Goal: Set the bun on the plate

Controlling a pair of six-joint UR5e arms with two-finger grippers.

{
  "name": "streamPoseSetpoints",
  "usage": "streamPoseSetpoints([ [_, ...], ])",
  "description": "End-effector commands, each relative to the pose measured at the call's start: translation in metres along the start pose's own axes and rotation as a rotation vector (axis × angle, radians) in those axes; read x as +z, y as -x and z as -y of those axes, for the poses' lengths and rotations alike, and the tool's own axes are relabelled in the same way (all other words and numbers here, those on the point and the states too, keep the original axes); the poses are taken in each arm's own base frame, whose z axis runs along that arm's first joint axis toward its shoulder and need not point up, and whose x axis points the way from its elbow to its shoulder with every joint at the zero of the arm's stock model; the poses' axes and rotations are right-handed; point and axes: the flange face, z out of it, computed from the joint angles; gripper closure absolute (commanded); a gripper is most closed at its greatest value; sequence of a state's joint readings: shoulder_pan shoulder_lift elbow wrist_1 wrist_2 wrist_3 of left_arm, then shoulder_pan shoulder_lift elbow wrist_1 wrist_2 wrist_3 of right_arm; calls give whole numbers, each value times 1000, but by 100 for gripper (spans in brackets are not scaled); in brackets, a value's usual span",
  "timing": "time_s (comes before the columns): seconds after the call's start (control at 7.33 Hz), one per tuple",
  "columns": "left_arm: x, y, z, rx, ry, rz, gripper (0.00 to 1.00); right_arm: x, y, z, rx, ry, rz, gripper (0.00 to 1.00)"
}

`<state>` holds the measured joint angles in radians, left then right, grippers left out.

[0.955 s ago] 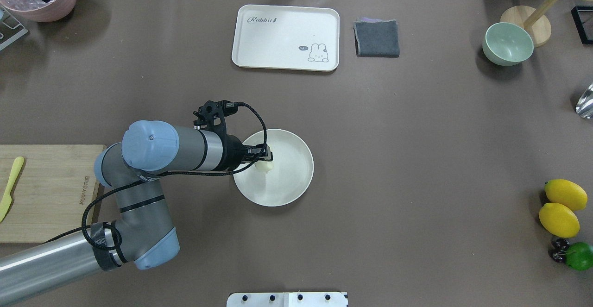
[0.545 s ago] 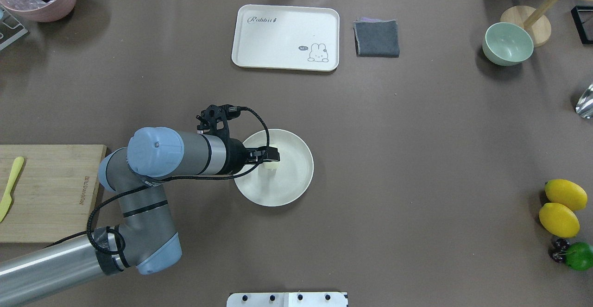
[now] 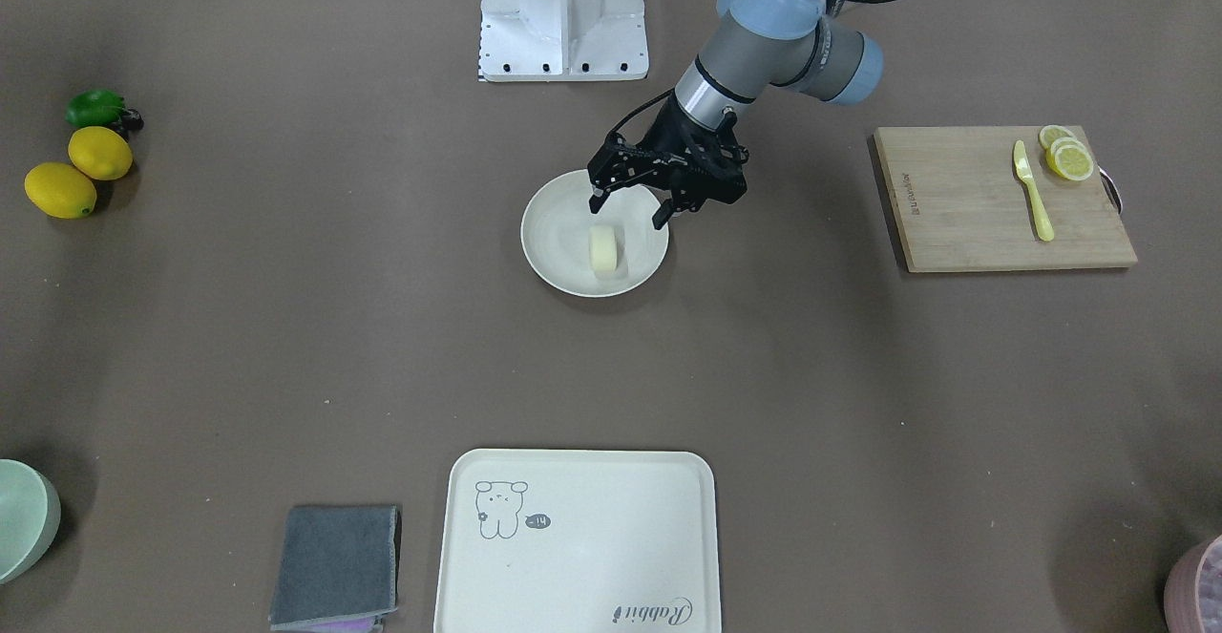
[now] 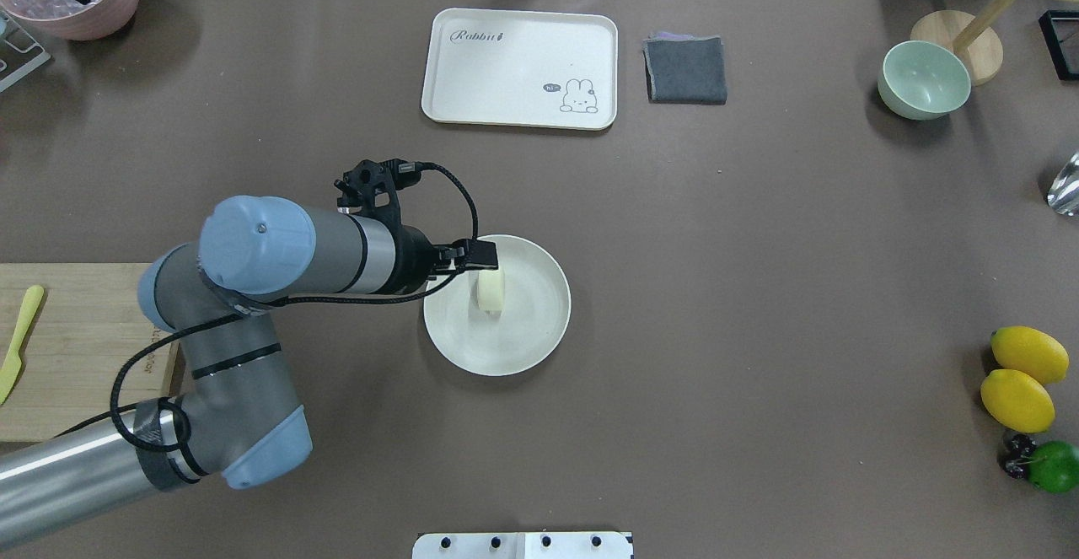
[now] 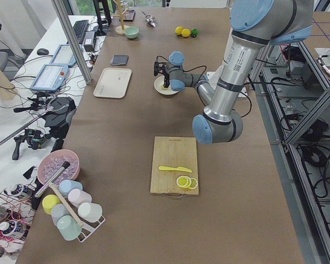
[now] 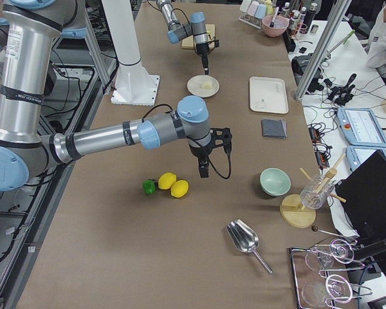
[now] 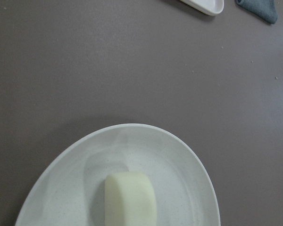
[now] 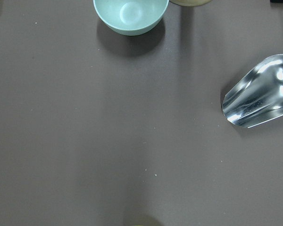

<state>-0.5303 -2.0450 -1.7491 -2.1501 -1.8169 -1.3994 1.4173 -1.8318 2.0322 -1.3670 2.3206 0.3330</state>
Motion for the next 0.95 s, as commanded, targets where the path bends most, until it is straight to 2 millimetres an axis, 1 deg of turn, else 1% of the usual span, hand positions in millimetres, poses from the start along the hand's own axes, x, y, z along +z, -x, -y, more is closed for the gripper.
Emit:
streamPoseSetpoints([
  [0.0, -97, 64, 69, 12, 27, 160, 3, 18, -37, -30, 4, -19, 1, 0],
  [0.14, -148, 120, 103, 89, 53, 213, 3, 30, -56, -43, 23, -8, -3, 0],
  [0.27, -201, 187, 140, 169, 59, 269, 3, 34, -71, -49, 55, 1, -13, 0],
  [0.41, -247, 249, 164, 272, 85, 332, 3, 37, -82, -54, 79, 7, -20, 0],
  [0.55, -297, 296, 191, 333, 108, 418, 3, 38, -89, -61, 97, 12, -24, 0],
  [0.68, -354, 339, 212, 388, 150, 489, 3, 38, -94, -66, 111, 15, -28, 0],
  [0.82, -394, 387, 235, 444, 203, 517, 3, 38, -98, -67, 118, 17, -28, 0],
])
